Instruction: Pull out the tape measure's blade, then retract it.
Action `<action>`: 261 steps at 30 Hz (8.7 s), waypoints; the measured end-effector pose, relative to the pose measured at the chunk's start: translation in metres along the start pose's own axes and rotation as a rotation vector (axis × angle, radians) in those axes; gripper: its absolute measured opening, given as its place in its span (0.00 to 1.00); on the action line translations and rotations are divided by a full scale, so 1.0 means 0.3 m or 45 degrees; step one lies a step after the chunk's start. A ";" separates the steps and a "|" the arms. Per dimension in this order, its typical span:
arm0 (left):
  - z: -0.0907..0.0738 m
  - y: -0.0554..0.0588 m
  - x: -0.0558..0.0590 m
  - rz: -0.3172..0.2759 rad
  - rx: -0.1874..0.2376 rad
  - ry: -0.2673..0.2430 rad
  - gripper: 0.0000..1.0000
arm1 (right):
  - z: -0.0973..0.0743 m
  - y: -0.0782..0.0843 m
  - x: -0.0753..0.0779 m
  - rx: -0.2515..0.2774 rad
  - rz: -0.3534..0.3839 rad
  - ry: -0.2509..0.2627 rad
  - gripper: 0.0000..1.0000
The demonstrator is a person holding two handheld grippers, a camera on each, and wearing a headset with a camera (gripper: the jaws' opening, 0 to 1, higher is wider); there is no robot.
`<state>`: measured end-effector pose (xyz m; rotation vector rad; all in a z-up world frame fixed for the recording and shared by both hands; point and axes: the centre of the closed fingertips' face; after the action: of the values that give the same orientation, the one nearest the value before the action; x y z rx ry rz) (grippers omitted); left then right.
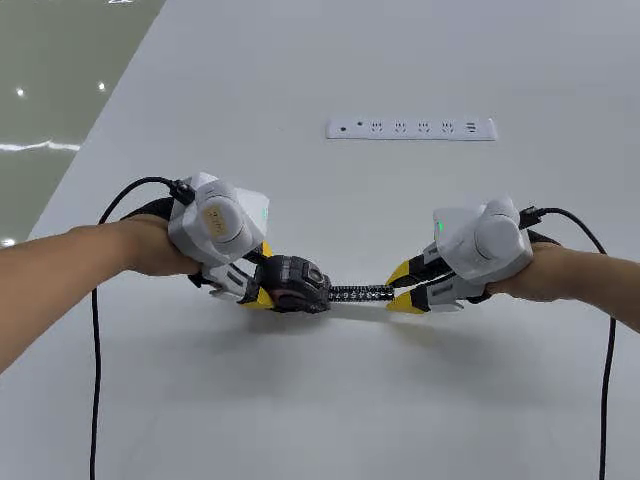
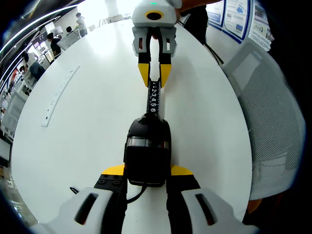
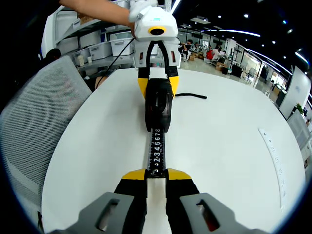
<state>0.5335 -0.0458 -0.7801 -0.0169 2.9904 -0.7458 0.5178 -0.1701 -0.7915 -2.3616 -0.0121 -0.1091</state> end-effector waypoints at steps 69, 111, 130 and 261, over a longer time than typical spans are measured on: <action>0.008 -0.007 -0.002 0.004 -0.002 0.002 0.26 | -0.085 0.100 -0.013 -0.036 0.011 -0.009 0.12; 0.009 -0.009 0.000 -0.007 -0.007 -0.002 0.26 | -0.151 0.175 -0.020 -0.090 0.013 -0.006 0.12; 0.008 -0.018 0.005 -0.003 -0.013 0.003 0.26 | -0.184 0.206 -0.022 -0.114 0.010 -0.002 0.12; 0.030 -0.037 -0.016 0.012 -0.074 -0.038 0.28 | -0.311 0.410 -0.052 -0.357 0.062 0.025 0.16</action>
<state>0.5387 -0.0598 -0.7825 -0.0158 2.9809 -0.6514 0.5003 -0.3230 -0.8127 -2.6383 0.0749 -0.1170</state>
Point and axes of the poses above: the centre of the closed fingertips' face, and the gripper's own axes: z roughly forward along the fingers, x roughly to its right, y roughly out of its underside, and after that the axes turned 3 degrees about -z, right-handed
